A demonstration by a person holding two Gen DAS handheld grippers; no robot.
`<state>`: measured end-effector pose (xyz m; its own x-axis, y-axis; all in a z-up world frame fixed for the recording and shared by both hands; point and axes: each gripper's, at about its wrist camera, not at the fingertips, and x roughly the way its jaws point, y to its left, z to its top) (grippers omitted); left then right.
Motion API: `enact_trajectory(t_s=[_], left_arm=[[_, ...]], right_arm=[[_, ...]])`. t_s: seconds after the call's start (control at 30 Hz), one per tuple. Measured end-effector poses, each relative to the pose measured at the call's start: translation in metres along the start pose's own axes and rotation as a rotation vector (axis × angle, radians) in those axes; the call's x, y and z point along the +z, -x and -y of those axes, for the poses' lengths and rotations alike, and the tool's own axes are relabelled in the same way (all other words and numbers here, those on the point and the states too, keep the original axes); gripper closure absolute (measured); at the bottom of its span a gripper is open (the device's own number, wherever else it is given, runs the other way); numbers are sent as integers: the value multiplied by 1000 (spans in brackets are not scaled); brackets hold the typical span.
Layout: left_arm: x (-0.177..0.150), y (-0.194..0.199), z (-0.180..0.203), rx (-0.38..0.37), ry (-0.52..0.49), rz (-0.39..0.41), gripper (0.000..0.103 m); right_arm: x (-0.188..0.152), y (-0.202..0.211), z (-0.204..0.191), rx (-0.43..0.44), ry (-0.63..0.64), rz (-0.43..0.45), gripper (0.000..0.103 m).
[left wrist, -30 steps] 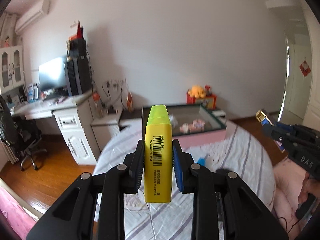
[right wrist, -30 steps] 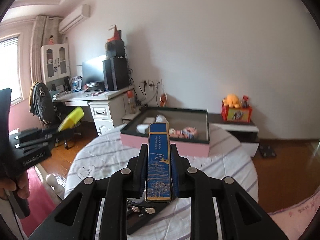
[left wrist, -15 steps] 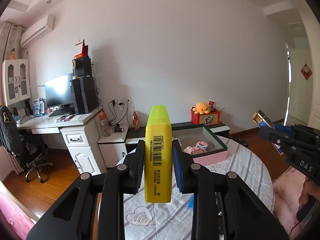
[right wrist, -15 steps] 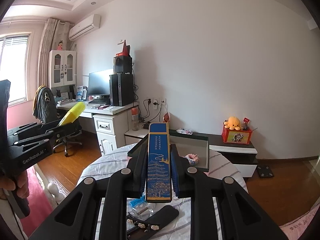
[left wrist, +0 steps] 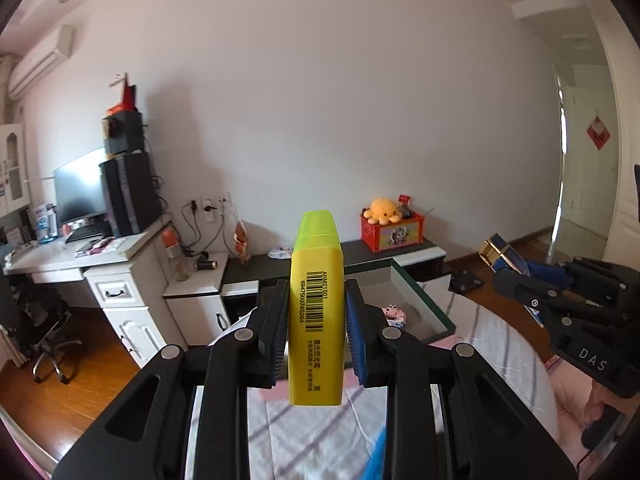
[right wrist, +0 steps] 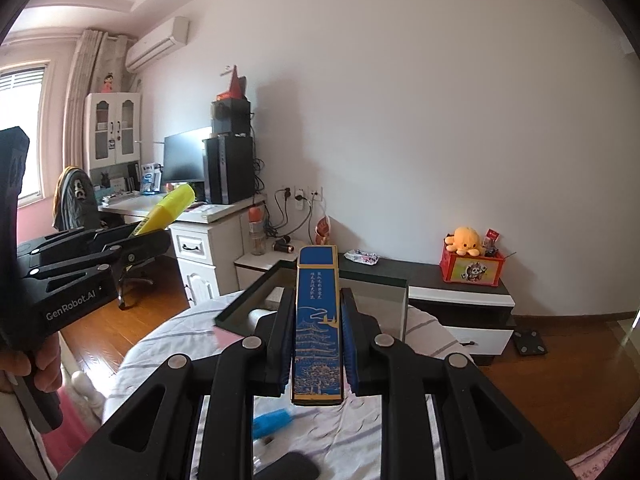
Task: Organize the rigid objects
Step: 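Carry the highlighter and blue box into the pink box and release them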
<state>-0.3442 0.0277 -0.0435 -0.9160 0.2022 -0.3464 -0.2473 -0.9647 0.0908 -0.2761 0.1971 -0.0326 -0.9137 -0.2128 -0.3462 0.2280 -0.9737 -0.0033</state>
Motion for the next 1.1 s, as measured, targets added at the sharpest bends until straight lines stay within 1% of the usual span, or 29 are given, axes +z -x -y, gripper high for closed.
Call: enact_trajectory(t_s=[0.13,0.2,0.23,0.3,0.37,0.53,0.6,0.67,0.87,0.9,0.97,1.0,1.03,1.07,1.1], left_arm=[[3,-58,-2,-64,8,-72,77],[0,-90,-2,-58,7,-119,77],[-1,-100,-1,-57,4,-129,77],[-6,-132,-4,-79,20,-174,77],[-14,-159,-4,-99,35,-217,77],[-43,-204,-1,-92,28,-313,77],[-51,-215,-2,-92,34,-338,76],[-59,-223,-1,-76,29,-359,76],[-73,-219,3,-77,33,-366,75],[-74,-217,3,-68,31,-352,73],[-74,-213,3,-58,29,-337,62],[-74,-211,2,-51,36,-326,49],[-74,-209,2,-50,37,-318,41],[-73,-205,2,-47,37,-305,39],[-71,-203,1,-43,36,-297,34]], right_arm=[[4,-39,23,3,-11,-43,82],[4,-64,34,5,-17,-76,82],[4,-73,36,7,-15,-90,82],[1,-99,44,9,-17,-127,82],[-2,-117,51,11,-21,-153,82],[-19,-169,65,21,-48,-244,82],[-29,-185,67,27,-50,-279,82],[-35,-193,70,29,-47,-297,82],[-54,-205,76,23,-77,-326,82],[-55,-206,76,22,-76,-334,82],[-57,-204,77,11,-74,-332,82],[-57,-203,78,5,-77,-328,82],[-57,-203,78,0,-81,-324,82],[-58,-202,78,-3,-83,-319,82],[-57,-203,77,-4,-83,-318,82]])
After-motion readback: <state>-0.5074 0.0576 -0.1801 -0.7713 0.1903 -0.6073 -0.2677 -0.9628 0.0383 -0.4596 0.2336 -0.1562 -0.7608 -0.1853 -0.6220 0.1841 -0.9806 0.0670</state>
